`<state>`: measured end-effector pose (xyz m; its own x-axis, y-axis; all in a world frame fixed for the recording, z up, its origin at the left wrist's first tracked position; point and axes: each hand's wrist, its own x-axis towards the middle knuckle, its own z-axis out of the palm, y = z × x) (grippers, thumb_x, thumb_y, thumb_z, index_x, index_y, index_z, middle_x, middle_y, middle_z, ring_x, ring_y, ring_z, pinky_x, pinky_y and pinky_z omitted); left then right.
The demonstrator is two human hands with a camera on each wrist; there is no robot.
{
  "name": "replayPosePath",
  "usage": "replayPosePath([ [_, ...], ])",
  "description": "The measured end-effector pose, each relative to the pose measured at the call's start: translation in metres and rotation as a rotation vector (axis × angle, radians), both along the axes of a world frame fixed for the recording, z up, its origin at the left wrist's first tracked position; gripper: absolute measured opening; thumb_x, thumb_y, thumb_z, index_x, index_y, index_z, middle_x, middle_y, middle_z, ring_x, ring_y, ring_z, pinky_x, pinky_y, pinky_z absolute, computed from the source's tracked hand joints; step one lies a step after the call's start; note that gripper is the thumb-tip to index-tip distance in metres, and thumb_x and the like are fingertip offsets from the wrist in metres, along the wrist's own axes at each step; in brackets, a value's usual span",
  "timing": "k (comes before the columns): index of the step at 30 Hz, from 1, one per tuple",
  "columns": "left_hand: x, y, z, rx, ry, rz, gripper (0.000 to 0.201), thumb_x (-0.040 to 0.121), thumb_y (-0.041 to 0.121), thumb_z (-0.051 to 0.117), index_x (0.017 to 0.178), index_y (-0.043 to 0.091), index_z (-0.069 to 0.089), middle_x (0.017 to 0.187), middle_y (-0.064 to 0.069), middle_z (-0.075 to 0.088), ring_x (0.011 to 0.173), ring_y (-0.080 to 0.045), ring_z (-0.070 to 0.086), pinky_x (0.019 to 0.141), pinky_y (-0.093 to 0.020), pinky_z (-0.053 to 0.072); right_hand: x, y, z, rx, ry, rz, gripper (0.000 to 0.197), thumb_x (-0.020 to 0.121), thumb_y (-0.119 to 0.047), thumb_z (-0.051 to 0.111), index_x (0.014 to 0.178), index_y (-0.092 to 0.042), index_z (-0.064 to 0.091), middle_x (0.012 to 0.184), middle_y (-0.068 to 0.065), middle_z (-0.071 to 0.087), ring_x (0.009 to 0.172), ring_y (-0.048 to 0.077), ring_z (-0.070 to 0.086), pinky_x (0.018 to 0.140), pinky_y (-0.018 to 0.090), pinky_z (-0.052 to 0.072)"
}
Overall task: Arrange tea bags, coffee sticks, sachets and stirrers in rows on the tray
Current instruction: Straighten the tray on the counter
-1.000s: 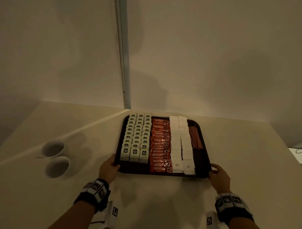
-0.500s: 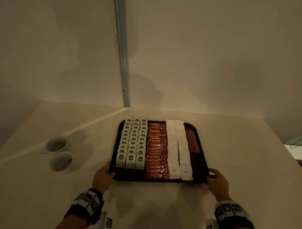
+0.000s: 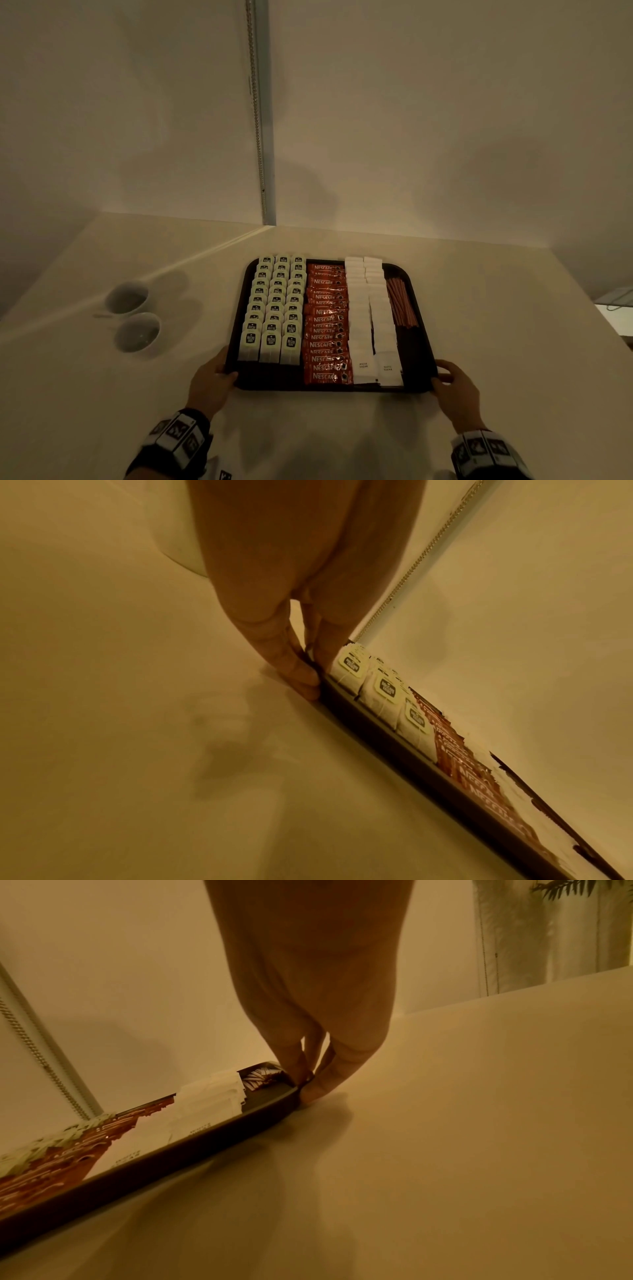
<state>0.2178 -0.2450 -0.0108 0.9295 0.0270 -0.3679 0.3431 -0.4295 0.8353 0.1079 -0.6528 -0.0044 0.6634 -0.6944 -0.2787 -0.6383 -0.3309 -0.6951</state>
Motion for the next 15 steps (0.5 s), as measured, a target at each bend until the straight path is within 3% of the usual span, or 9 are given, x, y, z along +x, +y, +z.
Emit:
replayPosePath([
  [5,-0.0021,-0.0026,0.0036,0.028,-0.036,-0.015,0.059,0.083,-0.011,0.056,0.129,0.025,0.054,0.096,-0.009,0.064,0.102,-0.031,0.061,0.095,-0.038,0.046,-0.0005,0.0027,0.0023,-0.025,0.007,0.005,0.033,0.086,0.0,0.059,0.117,-0.011,0.061,0.095,0.016,0.069,0.075,0.026,0.061,0.056,0.022,0.041],
  [12,-0.0025,-0.0002,-0.0026,0.012,-0.017,0.008,0.057,0.083,-0.013,0.055,0.133,0.014,0.054,0.095,-0.01,0.064,0.107,-0.038,0.06,0.098,-0.049,0.046,0.0002,0.0039,0.0057,-0.011,0.041,0.0,0.033,0.086,-0.002,0.059,0.117,-0.012,0.061,0.093,0.014,0.069,0.079,0.026,0.063,0.064,0.028,0.045],
  [15,-0.0019,0.0002,-0.0022,0.009,-0.017,0.0,0.057,0.083,-0.014,0.055,0.133,0.012,0.053,0.093,-0.009,0.063,0.105,-0.038,0.061,0.096,-0.052,0.047,-0.0023,0.0018,0.0067,-0.006,0.046,0.043,0.033,0.087,-0.005,0.059,0.118,-0.014,0.059,0.087,0.01,0.066,0.074,0.024,0.062,0.059,0.026,0.044],
])
